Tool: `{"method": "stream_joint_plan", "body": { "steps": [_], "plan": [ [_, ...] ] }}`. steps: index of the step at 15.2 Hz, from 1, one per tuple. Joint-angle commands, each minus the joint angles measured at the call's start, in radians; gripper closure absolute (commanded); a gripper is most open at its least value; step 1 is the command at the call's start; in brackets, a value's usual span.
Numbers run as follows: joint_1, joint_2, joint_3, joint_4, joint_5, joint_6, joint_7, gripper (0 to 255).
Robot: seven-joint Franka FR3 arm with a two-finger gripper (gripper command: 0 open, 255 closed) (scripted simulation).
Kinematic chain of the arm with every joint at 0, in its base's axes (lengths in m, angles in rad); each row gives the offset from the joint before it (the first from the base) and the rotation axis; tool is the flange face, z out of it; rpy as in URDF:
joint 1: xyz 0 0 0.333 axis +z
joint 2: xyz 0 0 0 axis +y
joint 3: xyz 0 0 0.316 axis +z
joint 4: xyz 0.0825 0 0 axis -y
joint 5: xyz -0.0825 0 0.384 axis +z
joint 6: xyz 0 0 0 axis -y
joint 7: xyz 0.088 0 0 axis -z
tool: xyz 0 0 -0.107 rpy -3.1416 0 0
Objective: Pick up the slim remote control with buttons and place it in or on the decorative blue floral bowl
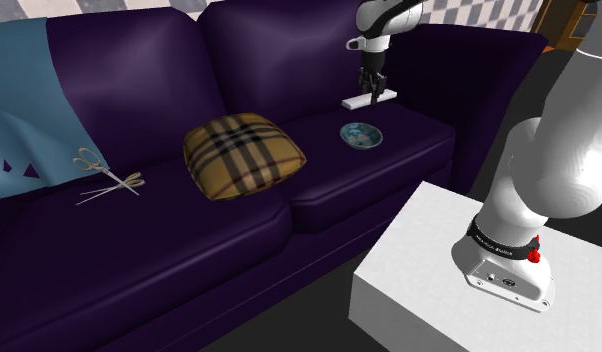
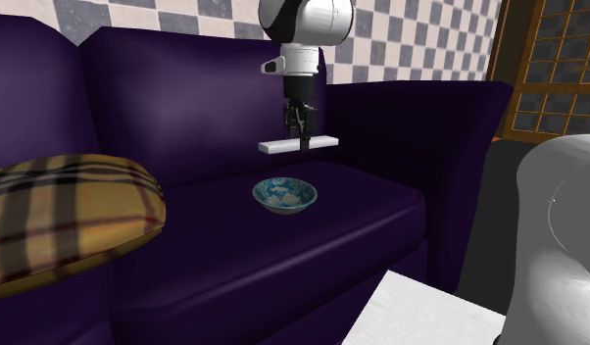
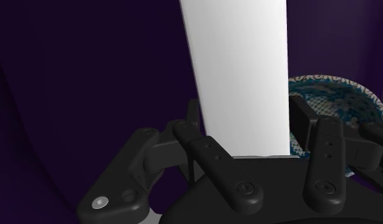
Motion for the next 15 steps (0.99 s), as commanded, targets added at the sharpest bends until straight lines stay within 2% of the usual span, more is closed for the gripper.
{"method": "stream_joint_plan", "body": {
  "steps": [1,7,15],
  "plan": [
    [0.019,-0.068,0.029,-0.062,-0.044,0.006,0.072,255],
    [0.058,-0.230,0.153,-0.219,-0.117,0.011,0.282,255],
    [0.059,-0.182,0.136,-0.289,-0.104,0.126,0.268,255]
  ]
}}
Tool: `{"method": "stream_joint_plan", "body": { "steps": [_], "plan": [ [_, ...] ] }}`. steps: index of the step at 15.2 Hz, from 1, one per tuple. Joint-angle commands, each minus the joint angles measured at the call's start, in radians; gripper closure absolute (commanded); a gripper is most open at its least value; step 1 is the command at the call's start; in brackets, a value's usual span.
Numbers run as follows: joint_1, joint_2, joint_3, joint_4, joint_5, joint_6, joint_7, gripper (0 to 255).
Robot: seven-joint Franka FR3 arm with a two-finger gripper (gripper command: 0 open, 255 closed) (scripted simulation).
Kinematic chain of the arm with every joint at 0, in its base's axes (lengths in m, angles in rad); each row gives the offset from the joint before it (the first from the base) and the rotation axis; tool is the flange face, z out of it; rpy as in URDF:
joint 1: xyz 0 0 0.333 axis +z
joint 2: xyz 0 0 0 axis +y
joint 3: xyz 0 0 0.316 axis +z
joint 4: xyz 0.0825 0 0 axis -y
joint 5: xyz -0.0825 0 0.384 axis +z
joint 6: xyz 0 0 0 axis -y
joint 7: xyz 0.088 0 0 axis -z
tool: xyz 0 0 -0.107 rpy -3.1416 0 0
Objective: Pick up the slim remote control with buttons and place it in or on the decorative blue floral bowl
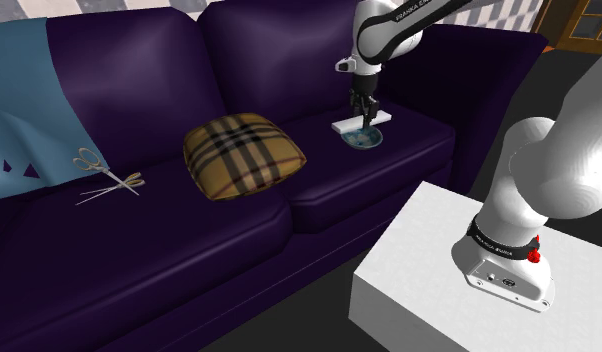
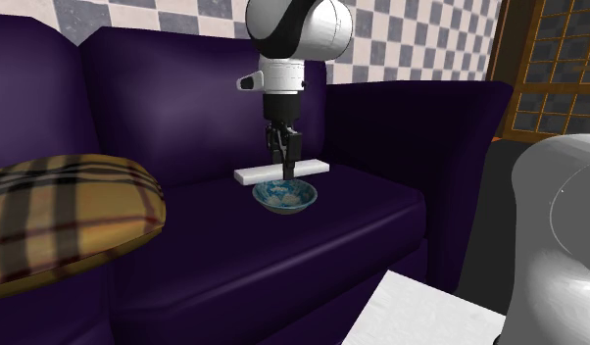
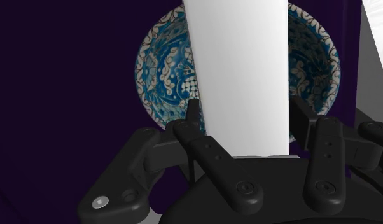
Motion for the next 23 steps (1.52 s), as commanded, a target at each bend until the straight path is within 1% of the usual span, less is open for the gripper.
{"method": "stream_joint_plan", "body": {
  "steps": [1,6,13,14,19,23],
  "plan": [
    [0.002,0.016,-0.005,-0.015,0.006,0.031,-0.004,255],
    [0.005,0.051,-0.015,-0.047,0.020,0.096,-0.017,255],
    [0.005,0.051,-0.015,-0.047,0.020,0.096,-0.017,255],
    [0.005,0.051,-0.015,-0.047,0.020,0.096,-0.017,0],
    [0.005,0.051,-0.015,-0.047,0.020,0.096,-0.017,0],
    [0.000,-0.018,0.006,0.027,-0.005,-0.042,0.006,0]
  ]
}}
